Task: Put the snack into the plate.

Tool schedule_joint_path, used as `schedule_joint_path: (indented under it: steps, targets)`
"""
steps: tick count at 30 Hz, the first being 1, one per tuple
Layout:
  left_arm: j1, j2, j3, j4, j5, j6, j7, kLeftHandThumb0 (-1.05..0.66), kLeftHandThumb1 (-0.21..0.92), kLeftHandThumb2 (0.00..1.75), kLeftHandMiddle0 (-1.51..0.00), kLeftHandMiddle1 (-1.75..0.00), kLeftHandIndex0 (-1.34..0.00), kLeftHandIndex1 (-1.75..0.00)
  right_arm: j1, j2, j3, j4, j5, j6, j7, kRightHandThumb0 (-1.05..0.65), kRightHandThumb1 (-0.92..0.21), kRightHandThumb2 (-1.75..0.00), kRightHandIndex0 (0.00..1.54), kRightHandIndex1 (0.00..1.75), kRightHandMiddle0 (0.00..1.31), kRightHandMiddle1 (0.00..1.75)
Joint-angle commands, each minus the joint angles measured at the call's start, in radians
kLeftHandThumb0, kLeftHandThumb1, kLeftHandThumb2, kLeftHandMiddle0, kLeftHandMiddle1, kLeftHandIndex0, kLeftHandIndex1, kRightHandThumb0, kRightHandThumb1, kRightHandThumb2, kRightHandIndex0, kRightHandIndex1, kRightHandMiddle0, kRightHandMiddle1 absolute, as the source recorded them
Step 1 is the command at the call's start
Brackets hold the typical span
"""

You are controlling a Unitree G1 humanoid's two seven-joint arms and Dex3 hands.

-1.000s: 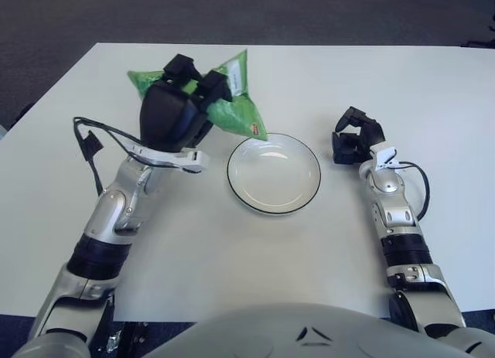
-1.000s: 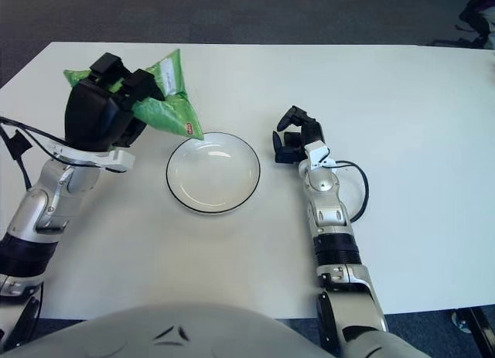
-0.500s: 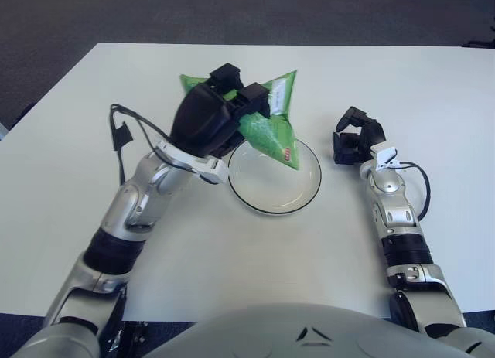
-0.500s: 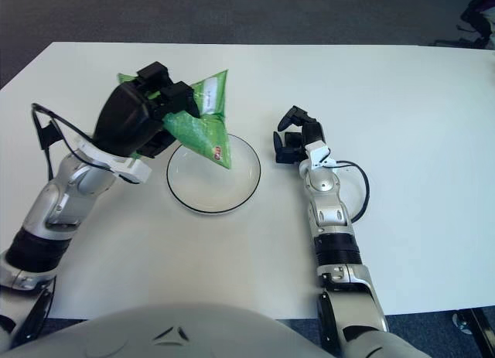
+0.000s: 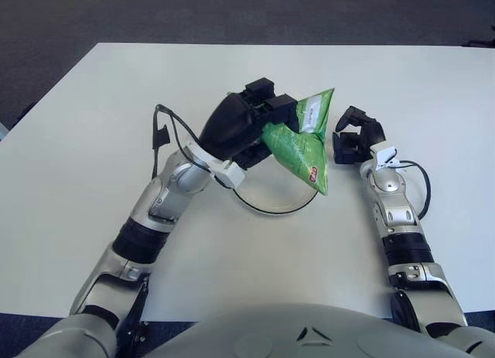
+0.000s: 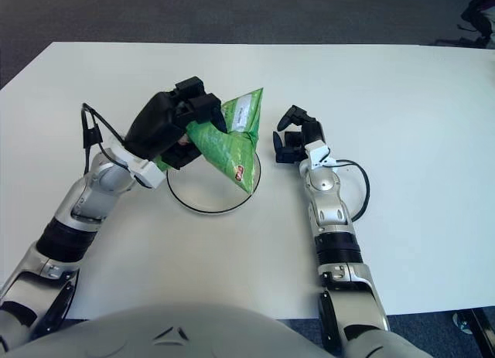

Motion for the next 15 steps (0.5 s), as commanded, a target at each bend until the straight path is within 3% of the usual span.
schedule_joint_path:
  steps: [1, 10, 15]
  targets:
    - [-0.03, -0.012, -0.004, 0.004, 0.001, -0.009, -0.018, 0.55, 0.11, 1.57, -0.78, -1.75, -0.98, -1.75, 0.065, -0.002, 0.011, 0.108, -0.031, 0.034, -0.003, -0.53, -0.19, -1.47, 1.32, 1.75, 0.72, 1.75]
    - [-0.015, -0.036, -0.026, -0.009, 0.127, 0.017, -0.014, 0.55, 0.12, 1.56, -0.78, -1.75, -0.97, -1.75, 0.055, -0.008, 0.018, 0.143, -0.05, 0.009, -0.021, -0.54, -0.19, -1.47, 1.31, 1.75, 0.72, 1.75]
    - [-0.03, -0.021, -0.033, 0.0, 0.221, -0.015, 0.018, 0.55, 0.12, 1.56, -0.77, -1.75, -0.97, -1.75, 0.056, -0.01, 0.022, 0.143, -0.051, 0.006, -0.026, -0.53, -0.19, -1.47, 1.31, 1.75, 0.72, 1.75]
